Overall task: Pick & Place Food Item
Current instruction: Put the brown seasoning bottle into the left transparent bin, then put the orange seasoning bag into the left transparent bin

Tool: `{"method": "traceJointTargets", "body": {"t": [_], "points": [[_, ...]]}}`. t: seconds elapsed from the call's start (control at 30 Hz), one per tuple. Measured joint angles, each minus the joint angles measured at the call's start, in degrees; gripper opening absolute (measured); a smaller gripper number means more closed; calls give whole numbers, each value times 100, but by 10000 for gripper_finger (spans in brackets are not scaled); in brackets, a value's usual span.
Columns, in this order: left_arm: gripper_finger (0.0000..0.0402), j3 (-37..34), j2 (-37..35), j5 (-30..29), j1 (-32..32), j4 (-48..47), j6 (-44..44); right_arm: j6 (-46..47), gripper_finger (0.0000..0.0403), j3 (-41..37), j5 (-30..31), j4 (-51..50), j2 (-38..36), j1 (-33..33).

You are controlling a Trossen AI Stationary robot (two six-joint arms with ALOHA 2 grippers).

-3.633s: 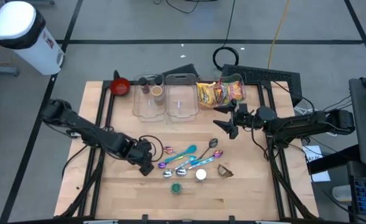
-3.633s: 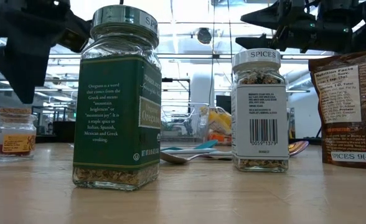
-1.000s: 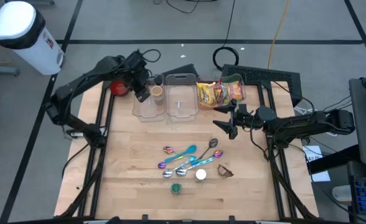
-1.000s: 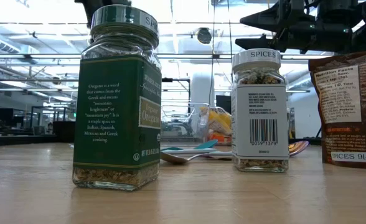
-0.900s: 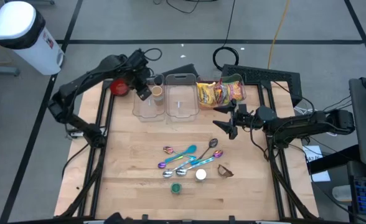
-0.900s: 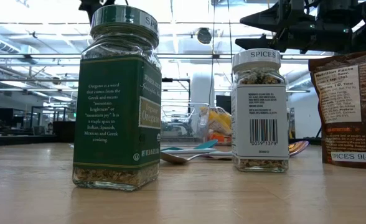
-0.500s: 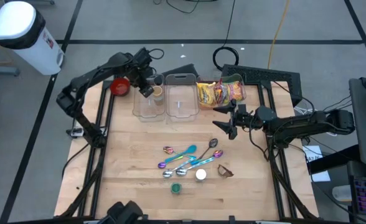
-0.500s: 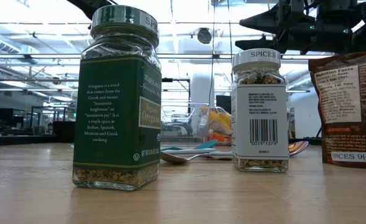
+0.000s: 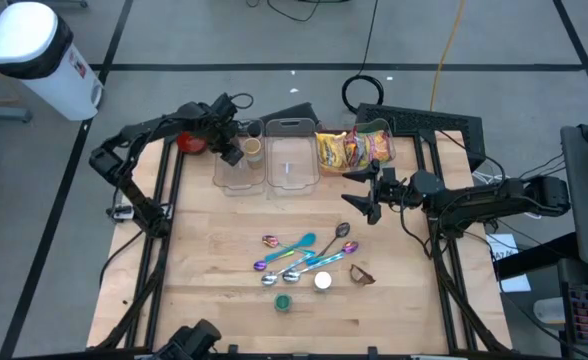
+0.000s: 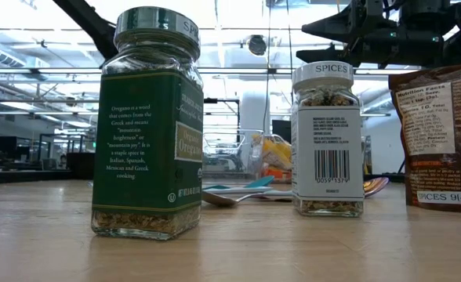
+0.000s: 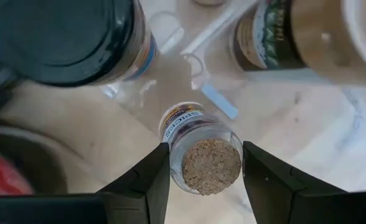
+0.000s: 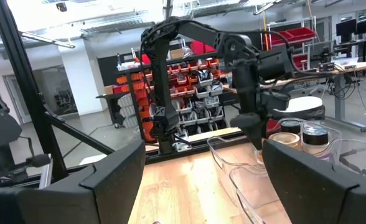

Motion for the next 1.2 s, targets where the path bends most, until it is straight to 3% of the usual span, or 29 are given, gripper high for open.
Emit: {"method": "traceJointTargets", "body": {"t": [0.3, 0.63, 0.93, 1.07, 1.2], "points": [[170, -488, -7, 87, 8, 862, -147, -2, 318, 0, 13, 0, 0, 0], [174, -496, -7, 87, -6, 917, -291, -2, 318, 0, 15, -2, 0, -2], [340, -451, -7, 84, -149, 819, -332, -2, 318, 0, 17, -6, 0, -2], [381, -268, -88, 66, -136, 576, -407, -2, 318, 0, 17, -7, 0, 0], [397, -43, -354, 68, -136, 458, -446, -2, 318, 0, 17, -11, 0, 0]]}}
